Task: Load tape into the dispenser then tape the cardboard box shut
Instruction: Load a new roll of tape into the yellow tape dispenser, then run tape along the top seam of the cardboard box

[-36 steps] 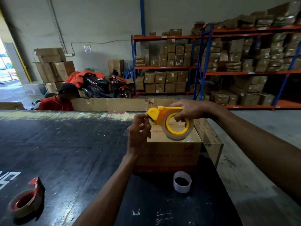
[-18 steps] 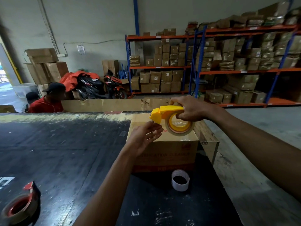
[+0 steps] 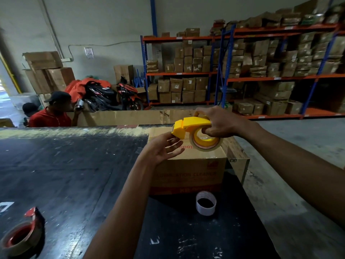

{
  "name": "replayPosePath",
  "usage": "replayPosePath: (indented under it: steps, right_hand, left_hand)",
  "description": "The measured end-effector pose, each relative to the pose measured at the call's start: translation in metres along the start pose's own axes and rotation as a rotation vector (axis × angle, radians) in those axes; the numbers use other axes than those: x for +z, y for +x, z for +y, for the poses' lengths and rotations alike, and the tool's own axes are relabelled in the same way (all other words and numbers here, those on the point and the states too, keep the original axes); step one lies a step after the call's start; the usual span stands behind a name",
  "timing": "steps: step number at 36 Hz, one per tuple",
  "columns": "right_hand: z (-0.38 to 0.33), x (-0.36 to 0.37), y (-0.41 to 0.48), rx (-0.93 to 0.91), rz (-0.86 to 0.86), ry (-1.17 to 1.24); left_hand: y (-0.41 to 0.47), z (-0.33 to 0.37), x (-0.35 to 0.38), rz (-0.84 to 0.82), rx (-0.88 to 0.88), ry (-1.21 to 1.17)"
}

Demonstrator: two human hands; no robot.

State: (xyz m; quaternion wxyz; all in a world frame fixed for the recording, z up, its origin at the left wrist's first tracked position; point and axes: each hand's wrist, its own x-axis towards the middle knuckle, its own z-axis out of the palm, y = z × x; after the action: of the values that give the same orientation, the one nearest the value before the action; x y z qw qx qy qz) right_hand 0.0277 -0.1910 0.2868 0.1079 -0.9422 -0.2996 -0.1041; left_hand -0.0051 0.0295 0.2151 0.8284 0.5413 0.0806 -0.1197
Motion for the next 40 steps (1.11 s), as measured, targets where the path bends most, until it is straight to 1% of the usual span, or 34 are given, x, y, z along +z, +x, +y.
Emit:
replayPosePath:
  steps: [5,7,9,12,13,16,19,20,22,24,29,33,35,38,40]
  right_hand:
    - [0.001,0.003,-0.005,-0.026,0.012,-0.034]
    - [0.002,0.003,-0.007,-0.017,0.024,-0.063]
    - [0.006,0.002,-0.009,0.025,0.053,-0.077]
    - [0.009,0.004,-0.015,0.112,0.071,-0.091]
    - [0.010,0.004,-0.017,0.138,0.077,-0.090]
    - [0.013,0.008,-0.028,0.175,0.086,-0.121]
    - [0.019,0.011,-0.038,0.220,0.061,-0.140]
    - [0.021,0.014,-0.041,0.240,0.049,-0.134]
    - [0.021,0.021,-0.048,0.291,0.043,-0.125]
    - [0.018,0.029,-0.055,0.339,0.072,-0.122]
    - [0.015,0.039,-0.064,0.418,0.069,-0.095]
    - [0.010,0.044,-0.064,0.449,0.096,-0.045]
    - [0.008,0.050,-0.059,0.467,0.078,-0.078]
    - [0.009,0.061,-0.049,0.508,0.080,-0.084]
    - [0.014,0.069,-0.039,0.541,0.090,-0.068]
  left_hand:
    - [0.013,0.010,0.001,0.020,0.059,0.091]
    - [0.018,0.015,0.006,0.029,0.095,0.161]
    - [0.027,0.023,0.011,0.052,0.148,0.296]
    - [0.046,0.039,0.022,0.119,0.259,0.582]
    - [0.053,0.042,0.028,0.115,0.276,0.662]
    - [0.072,0.045,0.042,0.056,0.287,0.854]
    - [0.091,0.044,0.058,-0.023,0.246,1.003]
    - [0.098,0.043,0.064,-0.033,0.228,1.061]
    - [0.113,0.044,0.071,0.014,0.218,1.162]
    - [0.125,0.048,0.070,0.059,0.195,1.170]
    - [0.148,0.050,0.067,-0.140,-0.002,1.094]
    - [0.169,0.042,0.066,-0.228,-0.041,1.049]
    - [0.185,0.029,0.066,-0.255,0.025,1.111]
    - [0.204,0.010,0.066,-0.274,0.266,1.304]
    - [0.215,-0.001,0.066,-0.245,0.388,1.421]
